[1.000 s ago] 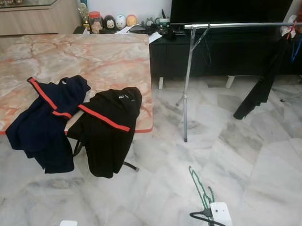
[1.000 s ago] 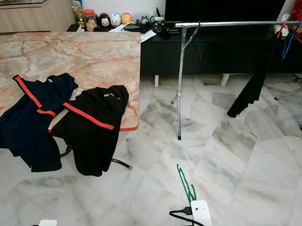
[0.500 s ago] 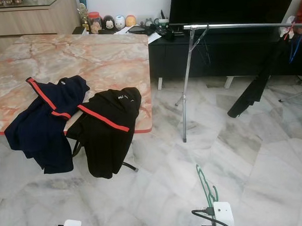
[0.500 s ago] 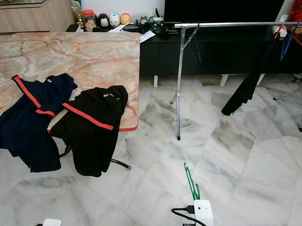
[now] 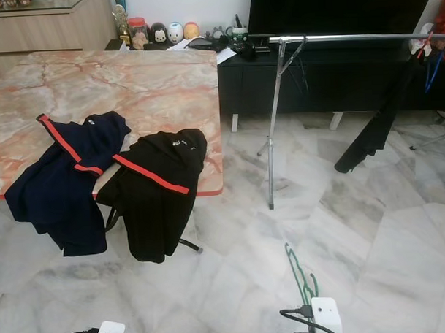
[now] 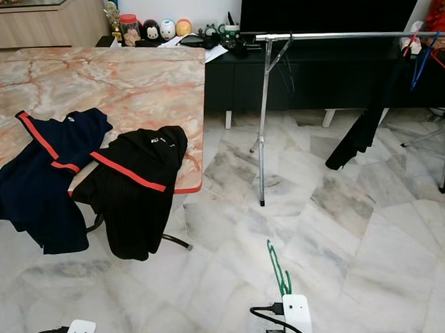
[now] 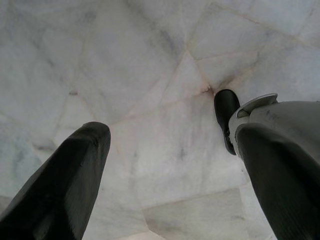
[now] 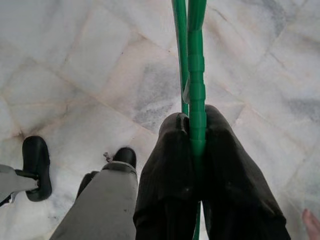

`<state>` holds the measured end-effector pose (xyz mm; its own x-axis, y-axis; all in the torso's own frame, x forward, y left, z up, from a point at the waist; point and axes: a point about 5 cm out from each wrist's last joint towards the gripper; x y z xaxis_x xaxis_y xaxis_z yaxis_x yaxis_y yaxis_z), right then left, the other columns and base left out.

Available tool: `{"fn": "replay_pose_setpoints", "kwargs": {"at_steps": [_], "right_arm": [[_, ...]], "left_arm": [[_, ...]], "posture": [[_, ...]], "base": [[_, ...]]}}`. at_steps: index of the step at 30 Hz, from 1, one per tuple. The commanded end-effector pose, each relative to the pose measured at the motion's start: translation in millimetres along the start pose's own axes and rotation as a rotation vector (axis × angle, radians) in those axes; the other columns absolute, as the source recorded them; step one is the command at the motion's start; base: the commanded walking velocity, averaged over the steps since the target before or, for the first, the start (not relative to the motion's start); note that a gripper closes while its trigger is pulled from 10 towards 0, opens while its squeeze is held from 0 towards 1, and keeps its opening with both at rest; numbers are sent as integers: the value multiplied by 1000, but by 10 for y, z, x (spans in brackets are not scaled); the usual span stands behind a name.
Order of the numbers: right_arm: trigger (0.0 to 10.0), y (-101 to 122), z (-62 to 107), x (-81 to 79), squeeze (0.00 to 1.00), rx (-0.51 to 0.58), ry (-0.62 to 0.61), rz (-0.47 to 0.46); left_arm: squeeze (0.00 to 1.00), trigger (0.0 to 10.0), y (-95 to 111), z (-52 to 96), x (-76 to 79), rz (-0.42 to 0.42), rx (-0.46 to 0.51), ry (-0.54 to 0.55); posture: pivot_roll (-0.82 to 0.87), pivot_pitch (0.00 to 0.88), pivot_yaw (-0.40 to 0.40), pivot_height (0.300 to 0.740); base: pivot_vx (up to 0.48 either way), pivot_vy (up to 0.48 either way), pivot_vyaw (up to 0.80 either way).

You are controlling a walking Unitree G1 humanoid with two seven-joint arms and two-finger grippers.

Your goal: Hang hanger

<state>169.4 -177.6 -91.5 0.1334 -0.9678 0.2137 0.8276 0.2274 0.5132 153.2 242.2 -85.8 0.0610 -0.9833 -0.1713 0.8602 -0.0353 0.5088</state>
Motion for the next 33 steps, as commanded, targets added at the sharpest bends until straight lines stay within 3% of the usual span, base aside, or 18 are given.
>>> {"fn": "replay_pose_setpoints", "kwargs": {"at_steps": [1,6,11,14,16,19,23,27,32,33], "right_arm": [[10000,-44,5,56,0,-16,-40,-25],[10000,-48,7,63,0,-10,-41,3],[10000,1,18,66,0,74,-52,49],[10000,224,13,576,0,178,-114,54],[10000,436,30,697,0,285,-134,33],[10000,672,65,664,0,432,-156,-8],[10000,855,110,635,0,543,-175,-24],[10000,1105,195,707,0,685,-216,-52],[10000,1357,315,721,0,832,-242,-50],[10000,1465,390,704,0,907,-246,-23]], "left_arm": [[0,10000,-31,1,40,-19,-9,-5],[0,10000,-55,4,64,-21,-12,-12],[0,10000,-119,16,84,-20,-22,-15],[0,10000,-127,18,74,-20,-24,-13],[0,10000,-123,18,55,-17,-22,-9],[0,10000,-123,20,28,-18,-21,-2],[0,10000,-117,19,23,-21,-20,-2],[0,10000,-66,9,33,-19,-9,-2],[0,10000,-39,3,36,-18,-4,-2],[0,10000,-33,2,36,-18,-3,-2]], "posture": [[15,0,-61,740],[17,0,-64,740],[19,0,-60,740],[19,0,-55,740],[19,0,-55,740],[17,0,-53,740],[13,0,-52,740],[13,0,-54,740],[8,0,-56,740],[3,0,-55,740]], "base": [[0,-259,0],[0,-258,0],[0,-258,0],[0,-261,0],[0,-261,0],[0,-259,0],[0,-259,0],[0,-258,0],[0,-259,0],[0,-262,0]]}}
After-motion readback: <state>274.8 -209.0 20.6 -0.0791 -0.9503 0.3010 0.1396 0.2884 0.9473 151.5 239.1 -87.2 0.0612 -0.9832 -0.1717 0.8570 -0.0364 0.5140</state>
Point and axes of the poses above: a point about 5 cm out from each wrist's last joint towards the gripper, its own z axis pointing back from the gripper into the wrist, its own y axis along the axis of the wrist's last joint, x = y × z, and after that the axes turned 10 degrees about z, right-handed
